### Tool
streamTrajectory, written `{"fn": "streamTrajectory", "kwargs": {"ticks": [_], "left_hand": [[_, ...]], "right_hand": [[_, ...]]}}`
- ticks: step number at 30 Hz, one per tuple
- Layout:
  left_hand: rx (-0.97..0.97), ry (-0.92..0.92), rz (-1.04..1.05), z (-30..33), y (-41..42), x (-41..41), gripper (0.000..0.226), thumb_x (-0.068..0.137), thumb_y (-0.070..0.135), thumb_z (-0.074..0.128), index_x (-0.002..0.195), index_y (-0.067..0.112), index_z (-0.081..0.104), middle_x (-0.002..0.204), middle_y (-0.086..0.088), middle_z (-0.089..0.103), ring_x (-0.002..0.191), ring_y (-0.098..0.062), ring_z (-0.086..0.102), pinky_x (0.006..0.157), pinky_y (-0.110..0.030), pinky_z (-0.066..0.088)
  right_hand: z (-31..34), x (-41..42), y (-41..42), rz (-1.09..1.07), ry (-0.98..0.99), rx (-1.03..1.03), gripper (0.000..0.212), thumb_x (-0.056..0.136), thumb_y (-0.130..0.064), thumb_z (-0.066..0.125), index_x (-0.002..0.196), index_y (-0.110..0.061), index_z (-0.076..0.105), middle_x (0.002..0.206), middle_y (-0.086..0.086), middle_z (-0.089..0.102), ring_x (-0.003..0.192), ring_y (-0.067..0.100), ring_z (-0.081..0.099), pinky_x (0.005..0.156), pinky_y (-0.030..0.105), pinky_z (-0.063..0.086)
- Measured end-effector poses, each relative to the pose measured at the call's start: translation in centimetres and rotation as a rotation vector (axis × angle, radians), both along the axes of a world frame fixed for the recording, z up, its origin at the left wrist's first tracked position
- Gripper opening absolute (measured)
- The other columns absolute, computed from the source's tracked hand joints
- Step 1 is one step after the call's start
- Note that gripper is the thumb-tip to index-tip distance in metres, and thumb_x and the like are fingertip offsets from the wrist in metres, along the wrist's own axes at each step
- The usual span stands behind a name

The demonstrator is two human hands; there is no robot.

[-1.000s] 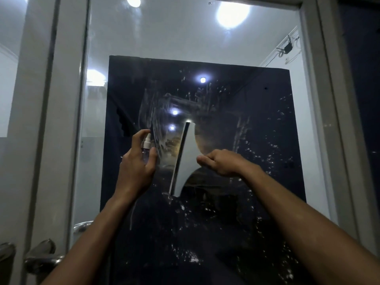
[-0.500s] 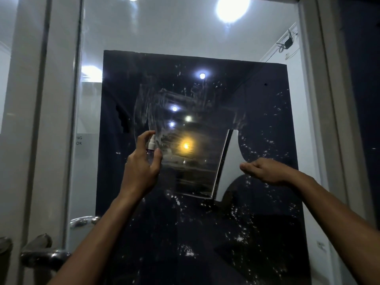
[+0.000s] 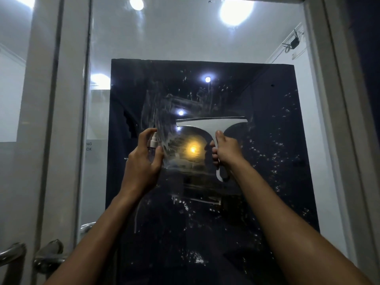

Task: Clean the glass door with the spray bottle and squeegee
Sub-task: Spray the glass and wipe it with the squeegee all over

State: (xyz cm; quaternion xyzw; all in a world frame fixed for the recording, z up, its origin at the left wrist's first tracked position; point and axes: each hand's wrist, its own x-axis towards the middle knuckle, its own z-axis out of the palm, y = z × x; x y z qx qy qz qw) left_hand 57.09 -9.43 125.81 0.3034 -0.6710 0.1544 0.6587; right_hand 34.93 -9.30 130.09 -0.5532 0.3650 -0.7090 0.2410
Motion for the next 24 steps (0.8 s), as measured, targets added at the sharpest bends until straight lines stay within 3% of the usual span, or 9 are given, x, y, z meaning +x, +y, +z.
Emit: {"fn": "streamTrajectory", "kwargs": {"ticks": [7, 12, 17, 21, 24], "left_hand": [[0.031, 0.015, -0.054, -1.3, -0.9, -0.2, 0.042, 0.101, 0.028, 0.055, 0.139, 0.038, 0.039, 0.096, 0.012, 0.063, 0.075, -0.002, 0.063, 0.061, -0.02, 0.045], [0.052, 0.018, -0.06, -2.3, -1.1, -0.7, 0.043, 0.101, 0.025, 0.056, 0.14, 0.035, 0.04, 0.098, 0.009, 0.064, 0.075, -0.001, 0.063, 0.06, -0.014, 0.042], [0.066, 0.011, -0.075, -2.4, -0.7, -0.9, 0.043, 0.102, 0.023, 0.056, 0.142, 0.03, 0.041, 0.101, 0.004, 0.065, 0.075, -0.006, 0.064, 0.061, -0.021, 0.047], [0.05, 0.008, -0.07, -2.0, -0.3, -0.7, 0.042, 0.102, 0.026, 0.054, 0.14, 0.032, 0.04, 0.094, 0.006, 0.064, 0.066, -0.006, 0.063, 0.058, -0.024, 0.048], [0.032, 0.01, -0.06, -1.3, -0.2, -0.5, 0.041, 0.102, 0.026, 0.054, 0.14, 0.033, 0.039, 0.098, 0.005, 0.064, 0.071, -0.004, 0.063, 0.059, -0.021, 0.046]], "right_hand": [[-7.5, 0.3, -1.9, -0.117, 0.001, 0.102, 0.053, 0.107, -0.044, 0.037, 0.074, -0.009, 0.059, 0.054, 0.003, 0.049, 0.046, 0.017, 0.045, 0.05, 0.031, 0.037], [-13.1, -1.2, -1.6, -0.122, 0.076, 0.168, 0.055, 0.106, -0.046, 0.038, 0.073, -0.009, 0.061, 0.051, -0.001, 0.049, 0.045, 0.013, 0.043, 0.049, 0.028, 0.034], [-13.2, -2.5, -0.2, -0.164, 0.172, 0.062, 0.055, 0.105, -0.046, 0.039, 0.062, -0.016, 0.056, 0.045, -0.007, 0.048, 0.045, 0.013, 0.045, 0.054, 0.03, 0.037], [-9.7, -2.7, 0.4, -0.311, 0.41, -0.158, 0.058, 0.104, -0.05, 0.038, 0.057, -0.019, 0.048, 0.05, -0.007, 0.051, 0.048, 0.008, 0.047, 0.054, 0.029, 0.036], [-5.2, -1.7, 0.5, -0.369, 0.783, -0.212, 0.06, 0.103, -0.057, 0.037, 0.053, -0.023, 0.044, 0.054, -0.009, 0.049, 0.053, 0.008, 0.048, 0.053, 0.028, 0.032]]}}
